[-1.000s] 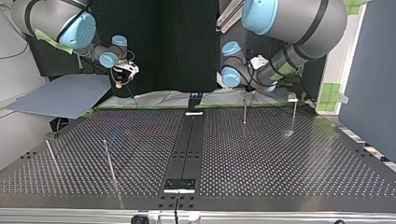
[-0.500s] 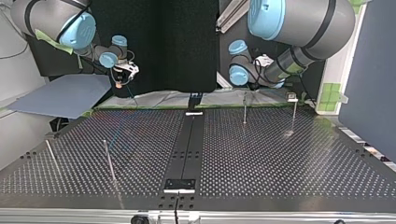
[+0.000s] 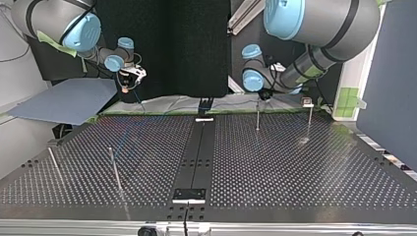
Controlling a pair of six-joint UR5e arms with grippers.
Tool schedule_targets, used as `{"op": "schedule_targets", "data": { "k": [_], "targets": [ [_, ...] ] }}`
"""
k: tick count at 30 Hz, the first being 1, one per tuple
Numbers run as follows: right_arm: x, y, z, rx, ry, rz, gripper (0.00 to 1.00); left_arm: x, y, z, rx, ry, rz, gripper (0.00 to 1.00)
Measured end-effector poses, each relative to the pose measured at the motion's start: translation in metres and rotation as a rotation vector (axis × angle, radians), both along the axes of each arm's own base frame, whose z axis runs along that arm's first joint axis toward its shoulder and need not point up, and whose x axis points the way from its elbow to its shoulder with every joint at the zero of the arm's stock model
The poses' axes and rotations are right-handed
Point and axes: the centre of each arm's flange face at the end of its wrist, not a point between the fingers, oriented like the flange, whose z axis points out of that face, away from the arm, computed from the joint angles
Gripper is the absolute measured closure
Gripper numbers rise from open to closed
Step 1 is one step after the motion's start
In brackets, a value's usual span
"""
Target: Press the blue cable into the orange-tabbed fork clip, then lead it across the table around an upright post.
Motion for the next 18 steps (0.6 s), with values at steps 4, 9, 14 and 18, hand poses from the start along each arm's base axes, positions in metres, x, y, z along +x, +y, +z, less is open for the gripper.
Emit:
{"op": "schedule_targets", "data": {
  "k": [4,9,14,18],
  "targets": [
    [0.000,0.000,0.000,0.000,0.000,0.000,1.00,0.004,0.006,0.015,-0.003,-0.013,0.023,0.91],
    [0.000,0.000,0.000,0.000,0.000,0.000,1.00,0.004,0.011,0.020,-0.003,-0.010,0.038,0.91],
    [0.000,0.000,0.000,0.000,0.000,0.000,1.00,0.005,0.014,0.020,0.000,-0.004,0.034,0.91],
    [0.000,0.000,0.000,-0.001,0.001,0.000,1.00,0.005,0.012,0.020,0.002,0.000,0.025,0.91]
  ]
}}
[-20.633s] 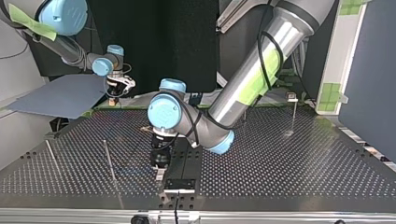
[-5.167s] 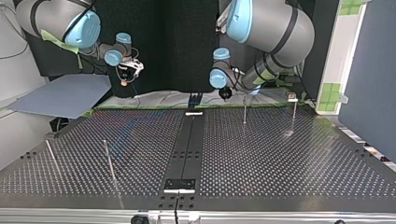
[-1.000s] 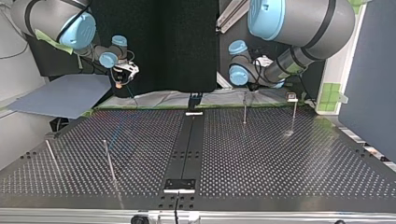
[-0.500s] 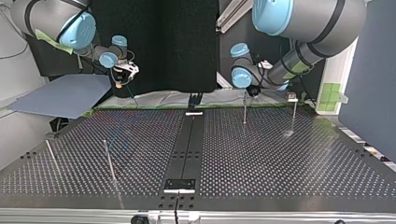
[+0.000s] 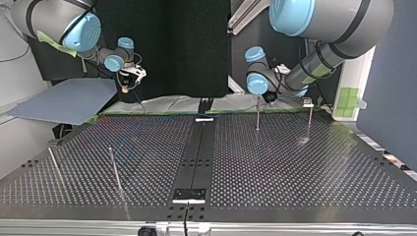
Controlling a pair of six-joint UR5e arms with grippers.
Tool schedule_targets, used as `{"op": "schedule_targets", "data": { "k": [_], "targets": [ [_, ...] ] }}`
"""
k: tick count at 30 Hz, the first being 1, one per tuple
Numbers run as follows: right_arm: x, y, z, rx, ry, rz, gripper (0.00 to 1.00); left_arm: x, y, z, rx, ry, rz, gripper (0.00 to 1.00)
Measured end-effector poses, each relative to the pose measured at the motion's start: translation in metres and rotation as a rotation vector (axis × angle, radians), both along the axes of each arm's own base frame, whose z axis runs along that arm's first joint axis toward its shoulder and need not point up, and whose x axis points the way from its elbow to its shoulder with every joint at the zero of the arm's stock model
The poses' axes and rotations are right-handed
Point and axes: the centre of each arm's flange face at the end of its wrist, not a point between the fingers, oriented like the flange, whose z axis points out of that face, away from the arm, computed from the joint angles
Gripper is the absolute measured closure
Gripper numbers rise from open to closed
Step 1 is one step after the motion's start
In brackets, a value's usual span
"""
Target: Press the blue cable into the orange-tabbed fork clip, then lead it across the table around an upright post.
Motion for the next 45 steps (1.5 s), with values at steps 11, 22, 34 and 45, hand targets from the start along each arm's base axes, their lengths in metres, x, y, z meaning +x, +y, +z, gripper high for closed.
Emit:
{"op": "schedule_targets", "data": {
  "k": [11,22,34,45],
  "targets": [
    [0.000,0.000,0.000,0.001,0.002,0.001,1.00,-0.005,0.003,-0.004,0.003,0.019,-0.010,0.91],
    [0.001,0.001,0.000,0.002,0.004,0.003,1.00,-0.021,0.001,-0.016,-0.022,0.045,-0.064,0.91],
    [0.002,0.002,0.000,0.007,0.011,0.008,1.00,-0.035,0.000,-0.023,-0.030,0.073,-0.084,0.91],
    [0.000,0.001,0.000,0.005,0.011,0.005,1.00,-0.035,-0.004,-0.011,-0.038,0.051,-0.101,0.91]
  ]
}}
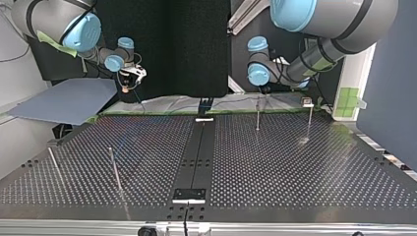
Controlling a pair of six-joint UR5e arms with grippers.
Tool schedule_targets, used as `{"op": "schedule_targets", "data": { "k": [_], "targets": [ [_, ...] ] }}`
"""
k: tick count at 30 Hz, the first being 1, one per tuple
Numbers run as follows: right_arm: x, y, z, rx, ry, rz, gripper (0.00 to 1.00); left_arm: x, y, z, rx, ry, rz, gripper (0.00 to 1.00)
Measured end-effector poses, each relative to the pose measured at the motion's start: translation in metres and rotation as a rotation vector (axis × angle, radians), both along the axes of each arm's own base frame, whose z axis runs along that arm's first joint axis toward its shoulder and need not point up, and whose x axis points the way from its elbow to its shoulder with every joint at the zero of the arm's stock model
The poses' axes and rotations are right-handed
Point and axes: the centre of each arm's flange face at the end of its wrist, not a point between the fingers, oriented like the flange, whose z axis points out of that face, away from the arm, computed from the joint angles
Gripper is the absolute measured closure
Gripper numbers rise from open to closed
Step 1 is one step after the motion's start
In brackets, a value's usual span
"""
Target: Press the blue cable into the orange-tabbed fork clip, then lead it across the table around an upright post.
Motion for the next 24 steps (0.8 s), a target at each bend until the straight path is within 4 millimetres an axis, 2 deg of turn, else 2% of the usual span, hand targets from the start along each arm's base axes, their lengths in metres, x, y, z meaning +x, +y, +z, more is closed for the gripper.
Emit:
{"op": "schedule_targets", "data": {
  "k": [5,19,22,23,24],
  "targets": [
    [0.000,0.000,0.000,0.000,0.000,0.000,1.00,0.004,-0.001,0.011,-0.011,-0.020,-0.008,0.91],
    [0.001,0.000,0.000,0.001,0.000,0.001,1.00,0.004,0.005,0.013,-0.002,-0.012,0.010,0.91],
    [0.000,0.000,0.000,0.001,0.000,0.001,1.00,0.003,0.008,0.013,0.006,0.001,0.016,0.85],
    [0.000,0.000,0.000,0.001,0.000,0.001,1.00,0.003,0.009,0.013,0.009,0.004,0.017,0.78],
    [0.000,0.000,0.000,0.001,0.000,0.001,1.00,0.003,0.009,0.013,0.012,0.007,0.016,0.78]
  ]
}}
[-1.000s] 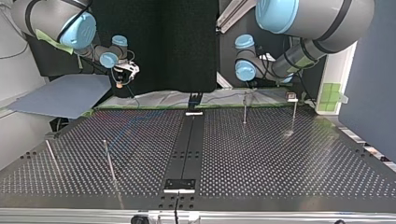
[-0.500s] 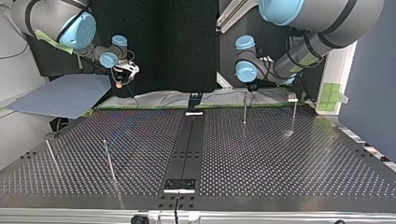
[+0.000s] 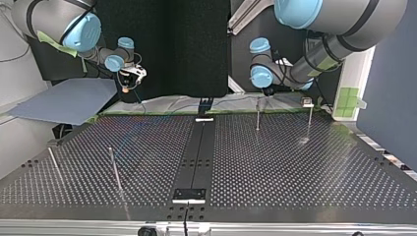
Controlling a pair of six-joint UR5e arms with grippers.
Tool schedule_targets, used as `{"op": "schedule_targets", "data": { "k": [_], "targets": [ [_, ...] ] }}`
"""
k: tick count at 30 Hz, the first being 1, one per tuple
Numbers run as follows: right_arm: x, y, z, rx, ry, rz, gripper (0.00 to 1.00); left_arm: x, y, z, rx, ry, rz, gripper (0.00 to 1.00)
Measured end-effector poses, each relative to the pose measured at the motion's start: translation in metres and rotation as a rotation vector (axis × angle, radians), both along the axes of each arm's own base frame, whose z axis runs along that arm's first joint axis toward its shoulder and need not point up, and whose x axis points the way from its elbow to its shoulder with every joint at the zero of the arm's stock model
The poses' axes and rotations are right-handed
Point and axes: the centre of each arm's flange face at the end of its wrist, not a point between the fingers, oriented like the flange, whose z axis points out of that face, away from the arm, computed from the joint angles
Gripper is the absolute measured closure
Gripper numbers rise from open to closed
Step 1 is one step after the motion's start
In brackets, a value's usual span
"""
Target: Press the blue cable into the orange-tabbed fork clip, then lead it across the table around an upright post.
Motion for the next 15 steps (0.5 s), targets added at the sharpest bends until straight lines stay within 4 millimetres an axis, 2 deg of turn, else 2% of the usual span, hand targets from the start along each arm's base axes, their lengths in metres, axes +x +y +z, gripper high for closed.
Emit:
{"op": "schedule_targets", "data": {
  "k": [1,2,3,5,6,8,9,10,15],
  "targets": [
    [0.0000,0.0001,-0.0001,0.000,0.000,0.000,1.00,0.0003,0.0006,-0.0002,0.004,0.003,-0.003,0.74],
    [0.0001,0.0001,-0.0002,0.000,0.000,0.000,1.00,0.0006,0.0008,-0.0003,0.006,0.004,-0.006,0.58],
    [0.0001,0.0000,-0.0001,0.000,0.000,0.000,1.00,0.0010,0.0008,-0.0004,0.008,0.004,-0.011,0.58],
    [0.0001,0.0000,0.0000,-0.001,0.000,0.000,1.00,0.0017,0.0004,-0.0005,0.013,0.005,-0.022,0.40],
    [0.0002,0.0000,0.0000,-0.001,0.000,0.000,1.00,0.0018,0.0003,-0.0006,0.017,0.007,-0.027,0.40],
    [0.0007,0.0000,0.0001,-0.001,0.000,0.001,1.00,0.0019,0.0000,-0.0007,0.029,0.012,-0.037,0.10],
    [0.0008,0.0001,0.0001,-0.001,0.000,0.001,1.00,0.0019,-0.0001,-0.0008,0.034,0.014,-0.040,0.10],
    [0.0010,0.0002,0.0000,-0.001,0.000,0.002,1.00,0.0018,-0.0001,-0.0009,0.040,0.017,-0.045,0.00],
    [0.0020,0.0004,0.0002,-0.002,0.000,0.003,1.00,0.0009,-0.0009,-0.0029,0.055,0.034,-0.066,0.00]
  ]
}}
